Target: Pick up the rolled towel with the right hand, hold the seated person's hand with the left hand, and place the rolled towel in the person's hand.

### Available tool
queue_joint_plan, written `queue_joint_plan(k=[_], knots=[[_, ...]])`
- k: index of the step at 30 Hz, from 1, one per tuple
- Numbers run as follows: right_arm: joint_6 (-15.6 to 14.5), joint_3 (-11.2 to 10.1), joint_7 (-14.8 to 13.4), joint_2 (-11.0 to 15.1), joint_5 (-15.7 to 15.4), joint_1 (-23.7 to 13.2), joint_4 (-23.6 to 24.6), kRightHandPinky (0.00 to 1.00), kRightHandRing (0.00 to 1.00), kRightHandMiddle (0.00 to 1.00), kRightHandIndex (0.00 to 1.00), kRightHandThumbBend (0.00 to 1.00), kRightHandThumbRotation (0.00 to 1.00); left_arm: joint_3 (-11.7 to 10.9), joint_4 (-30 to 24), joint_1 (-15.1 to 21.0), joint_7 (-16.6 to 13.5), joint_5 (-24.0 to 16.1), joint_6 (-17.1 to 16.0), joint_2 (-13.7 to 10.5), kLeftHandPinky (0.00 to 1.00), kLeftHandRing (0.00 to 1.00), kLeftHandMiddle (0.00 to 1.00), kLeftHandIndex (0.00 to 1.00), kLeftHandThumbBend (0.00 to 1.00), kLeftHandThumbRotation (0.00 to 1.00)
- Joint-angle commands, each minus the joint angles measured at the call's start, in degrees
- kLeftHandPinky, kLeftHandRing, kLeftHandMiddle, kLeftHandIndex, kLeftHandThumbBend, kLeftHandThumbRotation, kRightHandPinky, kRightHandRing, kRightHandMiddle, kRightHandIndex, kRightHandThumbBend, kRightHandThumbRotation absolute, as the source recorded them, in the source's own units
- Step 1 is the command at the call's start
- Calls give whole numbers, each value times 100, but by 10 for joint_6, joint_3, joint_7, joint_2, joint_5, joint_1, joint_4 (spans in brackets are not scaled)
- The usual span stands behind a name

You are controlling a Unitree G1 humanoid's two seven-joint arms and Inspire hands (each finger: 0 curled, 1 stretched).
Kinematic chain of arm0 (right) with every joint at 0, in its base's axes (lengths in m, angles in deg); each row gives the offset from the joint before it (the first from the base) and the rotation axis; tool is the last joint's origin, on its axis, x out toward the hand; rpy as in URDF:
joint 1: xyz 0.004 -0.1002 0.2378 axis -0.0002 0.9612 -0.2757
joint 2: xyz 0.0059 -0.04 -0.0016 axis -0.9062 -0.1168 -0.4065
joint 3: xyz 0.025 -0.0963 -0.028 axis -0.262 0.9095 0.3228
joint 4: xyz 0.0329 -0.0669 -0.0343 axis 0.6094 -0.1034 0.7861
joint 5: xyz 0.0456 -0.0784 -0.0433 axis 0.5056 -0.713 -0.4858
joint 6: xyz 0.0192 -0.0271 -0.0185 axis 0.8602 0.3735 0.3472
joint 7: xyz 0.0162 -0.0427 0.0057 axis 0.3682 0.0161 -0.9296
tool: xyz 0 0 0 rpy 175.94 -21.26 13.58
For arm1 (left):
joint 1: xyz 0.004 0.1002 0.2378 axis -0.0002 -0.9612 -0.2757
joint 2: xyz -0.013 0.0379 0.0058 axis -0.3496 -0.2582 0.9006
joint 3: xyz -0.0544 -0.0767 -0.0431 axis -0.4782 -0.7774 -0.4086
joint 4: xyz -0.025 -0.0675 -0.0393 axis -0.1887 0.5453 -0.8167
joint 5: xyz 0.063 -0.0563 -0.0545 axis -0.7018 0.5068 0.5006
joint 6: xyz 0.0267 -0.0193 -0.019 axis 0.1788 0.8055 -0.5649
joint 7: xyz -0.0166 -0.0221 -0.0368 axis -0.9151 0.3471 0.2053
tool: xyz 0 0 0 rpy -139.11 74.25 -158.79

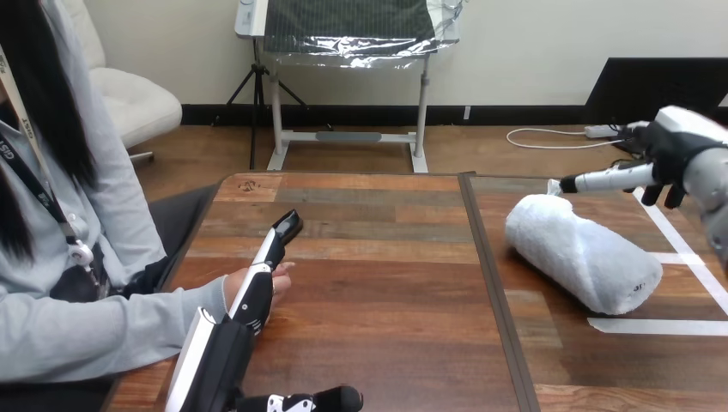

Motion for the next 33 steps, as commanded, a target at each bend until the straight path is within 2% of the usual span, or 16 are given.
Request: queue_joint_plan(k=[1, 5, 9, 20, 23, 28, 33], knots=[[-1, 25, -37, -27, -20, -107, -33, 54, 76, 85, 94, 100, 65, 2, -42, 12, -3, 7, -29, 3, 100, 100, 96, 96, 100, 56], [-3, 28, -42, -34, -18, -100, -40, 58, 80, 87, 94, 100, 65, -4, -46, 9, -6, 0, -35, 2, 100, 99, 96, 96, 100, 56], [-2, 30, -44, -37, -17, -95, -44, 59, 79, 85, 94, 100, 64, -3, -50, 4, -5, 3, -38, 0, 100, 100, 97, 96, 100, 55], [3, 34, -58, -50, -15, -71, -52, 49, 66, 76, 94, 100, 66, -14, -68, -17, -8, -12, -46, -2, 98, 99, 97, 97, 100, 57], [0, 37, -62, -54, -16, -66, -54, 45, 63, 73, 92, 100, 66, -17, -71, -21, -11, -17, -51, 0, 94, 98, 98, 97, 100, 57], [-2, 49, -70, -60, -25, -56, -55, 49, 68, 78, 92, 100, 68, -15, -80, -28, -13, -15, -51, -1, 92, 97, 97, 97, 100, 57], [-6, 48, -75, -69, -20, -45, -57, 54, 76, 82, 93, 100, 69, -17, -89, -34, -14, -20, -53, 0, 90, 96, 97, 97, 100, 56]])
